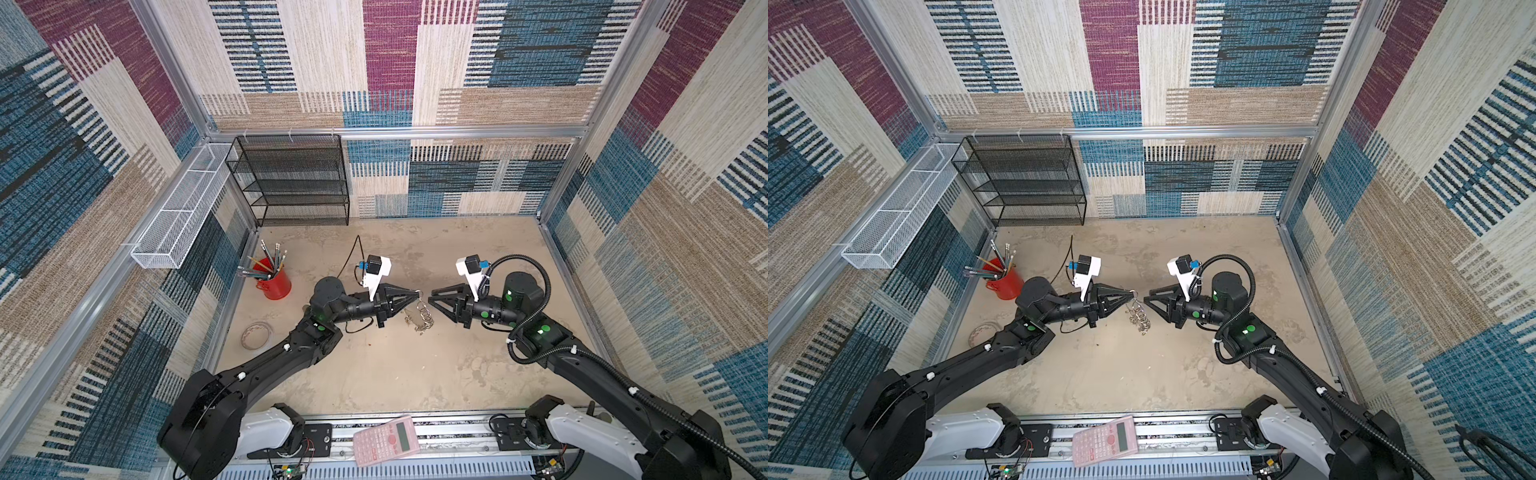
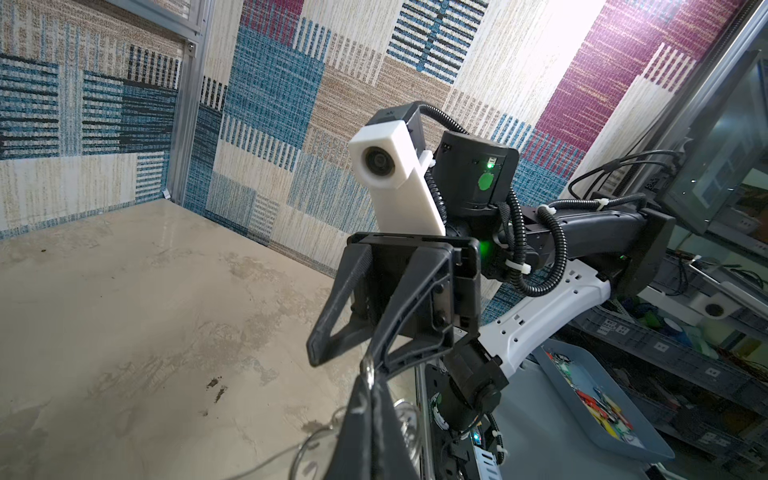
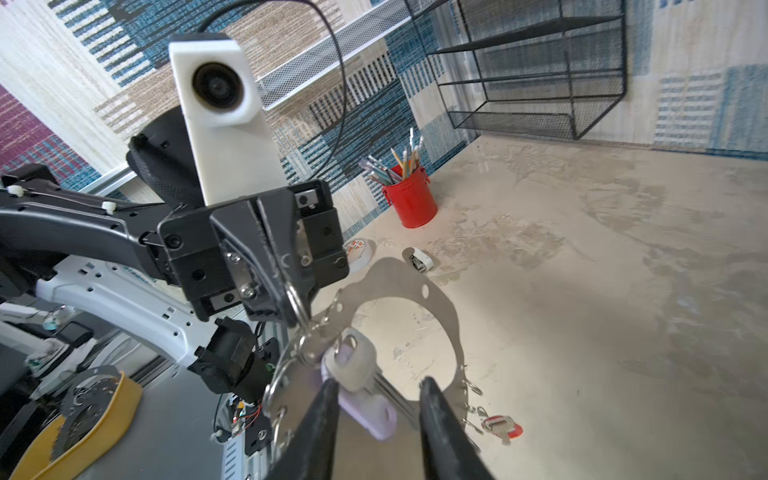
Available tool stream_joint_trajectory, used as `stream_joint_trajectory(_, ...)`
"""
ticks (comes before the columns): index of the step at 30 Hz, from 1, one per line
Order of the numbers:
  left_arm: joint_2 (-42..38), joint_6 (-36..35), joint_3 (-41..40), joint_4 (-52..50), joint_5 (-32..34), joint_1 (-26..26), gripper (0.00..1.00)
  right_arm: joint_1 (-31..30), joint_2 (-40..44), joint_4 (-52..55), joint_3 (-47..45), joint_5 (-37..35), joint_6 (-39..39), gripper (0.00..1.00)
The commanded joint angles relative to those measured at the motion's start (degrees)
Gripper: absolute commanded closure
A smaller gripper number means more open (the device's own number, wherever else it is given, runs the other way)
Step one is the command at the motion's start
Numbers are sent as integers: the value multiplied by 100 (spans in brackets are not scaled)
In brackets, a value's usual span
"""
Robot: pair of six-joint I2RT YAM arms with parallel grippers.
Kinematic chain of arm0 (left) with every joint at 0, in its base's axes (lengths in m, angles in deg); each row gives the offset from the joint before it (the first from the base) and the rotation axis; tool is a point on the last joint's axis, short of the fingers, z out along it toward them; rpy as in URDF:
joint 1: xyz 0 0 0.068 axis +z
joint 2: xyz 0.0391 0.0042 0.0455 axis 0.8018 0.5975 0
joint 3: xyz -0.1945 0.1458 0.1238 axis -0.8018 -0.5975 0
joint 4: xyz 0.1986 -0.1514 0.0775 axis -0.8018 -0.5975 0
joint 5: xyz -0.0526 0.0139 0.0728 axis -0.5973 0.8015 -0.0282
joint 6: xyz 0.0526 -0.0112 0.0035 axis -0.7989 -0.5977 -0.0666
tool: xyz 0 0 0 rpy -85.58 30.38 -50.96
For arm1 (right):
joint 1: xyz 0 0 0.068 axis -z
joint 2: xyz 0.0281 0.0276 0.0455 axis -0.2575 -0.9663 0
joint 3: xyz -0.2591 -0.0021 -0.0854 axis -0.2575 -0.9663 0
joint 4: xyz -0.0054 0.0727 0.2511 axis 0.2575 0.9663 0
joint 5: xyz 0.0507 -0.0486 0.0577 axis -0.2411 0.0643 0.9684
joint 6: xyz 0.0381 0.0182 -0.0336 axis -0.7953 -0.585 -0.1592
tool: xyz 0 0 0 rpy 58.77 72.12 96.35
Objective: Attach keys to a key ring
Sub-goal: Insert the key into the keyring.
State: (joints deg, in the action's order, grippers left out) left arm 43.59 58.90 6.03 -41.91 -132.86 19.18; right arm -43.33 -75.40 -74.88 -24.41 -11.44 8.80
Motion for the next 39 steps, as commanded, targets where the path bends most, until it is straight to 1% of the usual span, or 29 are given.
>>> stream_joint_trajectory(1, -2, 142, -15, 430, -86, 8, 100, 1, -43, -80, -64, -118, -155, 59)
stream_joint_trajectory(4, 30, 163, -16, 482, -63, 12, 100, 1, -257, -308, -69, 175, -215, 54)
stream_joint_trajectory(9, 58, 233, -41, 563, -6, 12, 100, -4, -455, -581, -127, 478, -315, 53)
stream_joint_trajectory(14, 135, 313, -78, 703, 23, 11, 100, -63, -419, -986, -336, 835, -526, 42)
stream_joint_trajectory(17, 273, 452, -45, 913, -28, 10, 100, -223, -446, -1063, -382, 811, -510, 36)
stream_joint_trajectory(21, 438, 628, -25, 1173, -61, 11, 100, -358, -546, -1079, -349, 628, -457, 35)
stream_joint_trajectory(24, 520, 734, -25, 1291, -110, 8, 100, -359, -603, -1077, -302, 417, -443, 37)
stream_joint_trajectory(30, 481, 710, -70, 1267, -84, 11, 100, -356, -580, -952, -307, 65, -377, 47)
stream_joint_trajectory(33, 481, 726, -87, 1242, -118, 13, 100, -359, -627, -957, -287, 21, -360, 48)
stream_joint_trajectory(35, 481, 752, -86, 1260, -130, 5, 100, -354, -635, -1017, -290, 26, -386, 53)
stream_joint_trajectory(38, 481, 757, -94, 1272, -126, 14, 100, -355, -667, -1123, -314, 110, -419, 58)
stream_joint_trajectory(39, 481, 762, -95, 1270, -125, 12, 100, -359, -675, -1132, -306, 136, -414, 62)
